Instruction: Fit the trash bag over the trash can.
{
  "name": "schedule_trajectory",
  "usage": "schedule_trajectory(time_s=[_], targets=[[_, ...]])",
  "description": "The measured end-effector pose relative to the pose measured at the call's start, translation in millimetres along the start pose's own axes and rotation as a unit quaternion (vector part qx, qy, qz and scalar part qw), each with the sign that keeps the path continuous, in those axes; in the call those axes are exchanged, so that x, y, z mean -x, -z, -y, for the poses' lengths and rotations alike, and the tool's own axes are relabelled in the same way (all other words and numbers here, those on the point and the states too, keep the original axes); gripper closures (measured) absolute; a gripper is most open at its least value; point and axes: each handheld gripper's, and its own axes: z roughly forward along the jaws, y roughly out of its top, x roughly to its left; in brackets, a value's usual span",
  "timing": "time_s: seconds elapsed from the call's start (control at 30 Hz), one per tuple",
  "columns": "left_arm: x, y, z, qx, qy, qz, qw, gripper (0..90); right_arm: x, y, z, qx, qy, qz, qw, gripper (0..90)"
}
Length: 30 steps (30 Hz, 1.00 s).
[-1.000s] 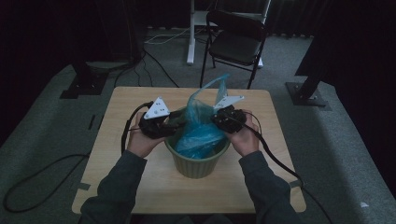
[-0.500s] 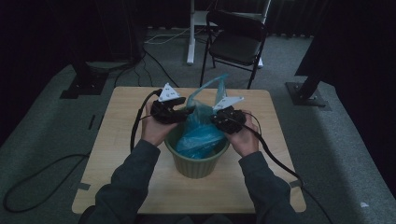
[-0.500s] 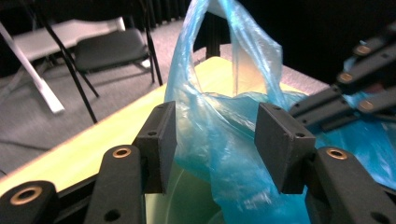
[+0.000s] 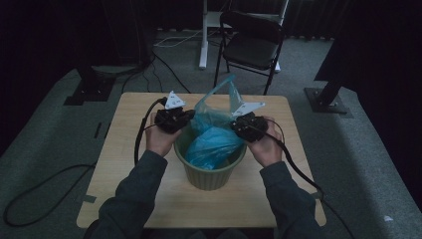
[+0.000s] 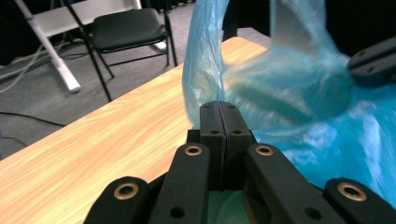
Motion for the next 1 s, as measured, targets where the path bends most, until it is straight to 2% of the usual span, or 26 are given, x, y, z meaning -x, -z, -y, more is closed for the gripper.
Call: schedule_trajectory(time_s=[0.1, 0.27, 0.43, 0.47, 0.5, 0.77, 0.93, 1.0], targets=[[-5.9, 3.6, 5.5, -0.001, 0.004, -0.005, 1.0, 89.4, 3.8, 2.2, 2.0, -0.002, -0.007, 0.004, 1.0, 86.3], [-19.0, 10.4, 15.9, -0.002, 0.021, -0.01, 0.9997, 89.4, 11.3, 3.1, 9.8, -0.003, -0.022, 0.005, 0.9997, 86.3], [-24.8, 12.5, 20.8, -0.003, 0.03, -0.01, 0.9995, 89.4, 15.0, 4.5, 13.5, -0.004, -0.029, 0.006, 0.9996, 86.3], [-30.0, 12.9, 24.9, -0.006, 0.04, -0.006, 0.9992, 89.4, 16.8, 5.0, 14.3, -0.003, -0.032, 0.005, 0.9995, 86.3], [-31.1, 12.7, 25.6, -0.007, 0.041, -0.006, 0.9991, 89.4, 17.7, 4.8, 14.6, -0.003, -0.034, 0.004, 0.9994, 86.3], [-32.4, 13.6, 26.4, -0.004, 0.044, 0.0, 0.999, 89.3, 22.9, 4.0, 14.5, 0.003, -0.046, 0.004, 0.9989, 84.6], [-29.4, 15.7, 25.0, 0.005, 0.035, 0.002, 0.9994, 89.3, 26.9, 11.5, 12.3, 0.028, -0.057, 0.002, 0.998, 71.2], [-29.0, 15.7, 24.7, 0.005, 0.034, 0.002, 0.9994, 89.3, 27.5, 13.2, 11.1, 0.035, -0.056, 0.003, 0.9978, 70.4]])
